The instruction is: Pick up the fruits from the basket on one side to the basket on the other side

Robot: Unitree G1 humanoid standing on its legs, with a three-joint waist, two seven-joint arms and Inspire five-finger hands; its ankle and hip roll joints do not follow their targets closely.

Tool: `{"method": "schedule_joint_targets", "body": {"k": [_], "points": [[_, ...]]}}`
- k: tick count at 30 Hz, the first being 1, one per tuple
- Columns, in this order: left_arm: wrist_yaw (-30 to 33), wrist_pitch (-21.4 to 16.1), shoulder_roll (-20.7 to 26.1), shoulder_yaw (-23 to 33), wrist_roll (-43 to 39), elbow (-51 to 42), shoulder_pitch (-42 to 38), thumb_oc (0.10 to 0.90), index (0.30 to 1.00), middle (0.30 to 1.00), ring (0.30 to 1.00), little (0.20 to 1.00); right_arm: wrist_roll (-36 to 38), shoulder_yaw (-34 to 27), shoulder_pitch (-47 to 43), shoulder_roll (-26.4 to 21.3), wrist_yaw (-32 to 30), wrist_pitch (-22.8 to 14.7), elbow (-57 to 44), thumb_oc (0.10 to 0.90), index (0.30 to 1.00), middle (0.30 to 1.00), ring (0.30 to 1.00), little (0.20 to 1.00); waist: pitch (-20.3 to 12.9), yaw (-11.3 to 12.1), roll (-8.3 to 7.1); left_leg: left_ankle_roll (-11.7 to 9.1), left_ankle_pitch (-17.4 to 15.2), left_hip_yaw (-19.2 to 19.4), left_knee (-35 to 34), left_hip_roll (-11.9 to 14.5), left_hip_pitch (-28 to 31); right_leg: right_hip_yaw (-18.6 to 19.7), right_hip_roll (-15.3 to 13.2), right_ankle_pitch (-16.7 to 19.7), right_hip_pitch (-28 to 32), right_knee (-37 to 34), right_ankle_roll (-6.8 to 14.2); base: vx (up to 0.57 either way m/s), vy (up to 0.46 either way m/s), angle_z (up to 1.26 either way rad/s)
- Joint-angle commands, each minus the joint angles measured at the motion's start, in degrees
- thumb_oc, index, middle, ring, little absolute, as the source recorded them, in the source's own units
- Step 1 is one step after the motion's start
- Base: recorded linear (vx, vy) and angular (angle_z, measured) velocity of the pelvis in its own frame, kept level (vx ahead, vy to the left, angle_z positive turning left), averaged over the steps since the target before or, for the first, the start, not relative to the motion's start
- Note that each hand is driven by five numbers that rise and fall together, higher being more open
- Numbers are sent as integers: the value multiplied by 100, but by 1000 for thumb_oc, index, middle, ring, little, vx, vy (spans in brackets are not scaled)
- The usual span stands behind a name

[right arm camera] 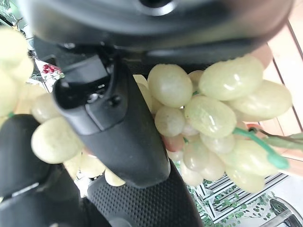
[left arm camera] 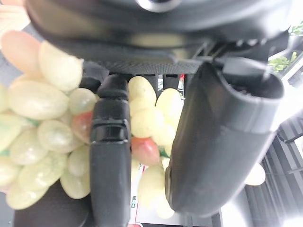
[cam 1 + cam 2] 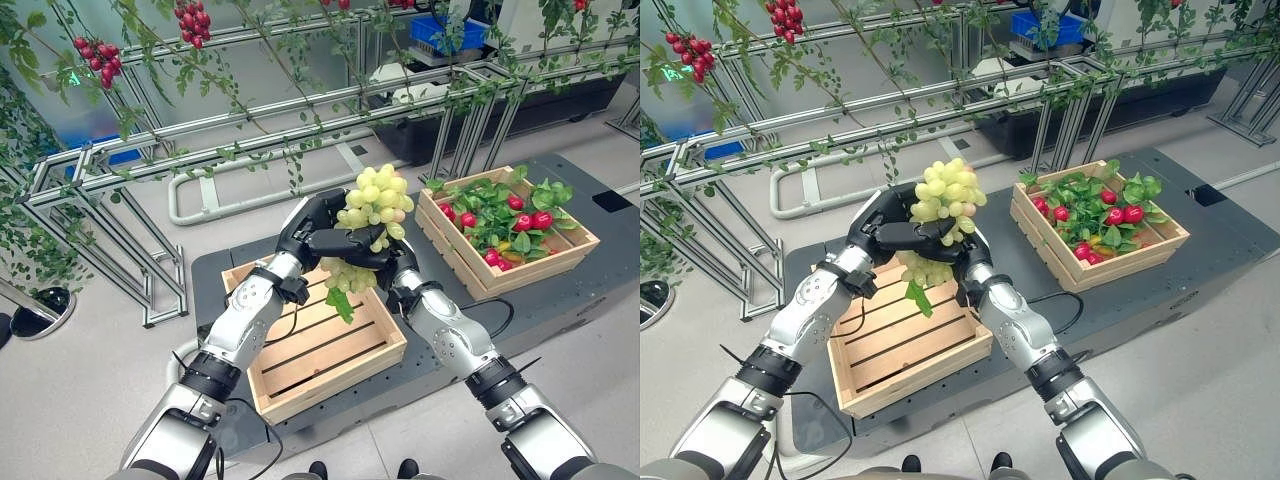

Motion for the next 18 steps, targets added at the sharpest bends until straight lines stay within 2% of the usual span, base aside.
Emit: {"method": "schedule_joint_targets", "body": {"k": [1, 2, 6, 13, 18], "points": [[832, -1126, -45, 420, 38, 671, -898, 800, 900, 900, 900, 900, 221, -459, -668, 549, 308, -1140, -458, 400, 300, 300, 300, 300, -801, 8, -200, 90, -468, 35, 8, -231, -55, 150, -187, -451, 255, 16, -93, 0, 0, 0], [985, -1330, -67, 469, 115, 650, -880, 800, 900, 900, 900, 900, 179, -470, -646, 554, 300, -1134, -457, 400, 300, 300, 300, 300, -801, 4, -210, 93, -471, 35, 8, -231, -53, 156, -183, -451, 253, 16, -94, 0, 0, 0], [1335, -1680, -122, 600, 387, 486, -766, 800, 900, 900, 900, 900, 117, -544, -524, 557, 260, -1121, -522, 400, 300, 300, 300, 300, -813, -4, -246, 98, -470, 39, 8, -224, -59, 173, -173, -453, 238, 16, -102, 0, 0, 0], [1543, -1792, -47, 724, 548, 422, -665, 800, 900, 900, 900, 900, 93, -674, -388, 481, 226, -1216, -589, 400, 300, 300, 300, 300, -819, -44, -271, 100, -478, 83, 8, -207, -57, 215, -146, -453, 214, 16, -110, 2, -9, -2], [1676, -2139, 19, 831, 622, 426, -636, 800, 900, 900, 900, 900, 147, -810, -333, 412, 183, -1287, -567, 400, 300, 300, 300, 300, -832, -83, -278, 99, -483, 124, 8, -187, -45, 259, -130, -455, 207, 16, -118, 1, -9, -1]]}}
